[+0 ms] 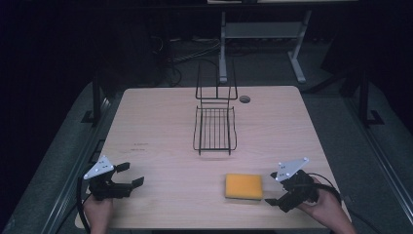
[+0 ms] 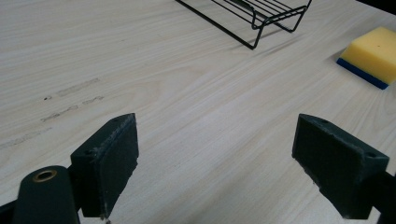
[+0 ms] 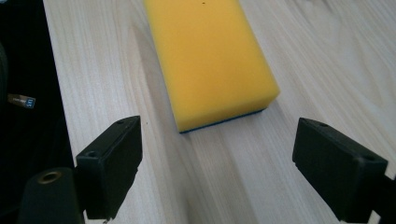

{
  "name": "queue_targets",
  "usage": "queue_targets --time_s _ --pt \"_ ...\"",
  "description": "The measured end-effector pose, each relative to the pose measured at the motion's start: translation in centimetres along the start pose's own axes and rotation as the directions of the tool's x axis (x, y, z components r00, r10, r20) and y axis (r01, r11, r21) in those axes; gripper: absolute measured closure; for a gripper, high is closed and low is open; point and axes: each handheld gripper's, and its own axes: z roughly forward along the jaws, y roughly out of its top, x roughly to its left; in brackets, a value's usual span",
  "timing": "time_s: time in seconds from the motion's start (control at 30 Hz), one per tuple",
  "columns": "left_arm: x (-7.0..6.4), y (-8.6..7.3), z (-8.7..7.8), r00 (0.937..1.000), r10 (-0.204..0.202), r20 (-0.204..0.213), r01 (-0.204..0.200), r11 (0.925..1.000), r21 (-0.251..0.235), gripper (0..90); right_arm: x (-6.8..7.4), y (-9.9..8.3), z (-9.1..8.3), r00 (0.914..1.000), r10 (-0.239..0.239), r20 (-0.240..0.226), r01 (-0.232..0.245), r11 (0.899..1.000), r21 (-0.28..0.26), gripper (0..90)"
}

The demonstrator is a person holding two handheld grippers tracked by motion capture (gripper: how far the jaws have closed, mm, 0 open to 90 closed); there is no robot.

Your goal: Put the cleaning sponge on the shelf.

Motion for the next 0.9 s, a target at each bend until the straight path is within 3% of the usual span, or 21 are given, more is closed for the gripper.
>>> queue_targets --time_s 0.9 --pt "-0.1 0.2 0.2 1.0000 0.006 0.006 -0.006 1.0000 0.007 14.1 -0.3 3.6 1.6 0.9927 -0.085 -0.086 0.089 0.995 0.037 15.3"
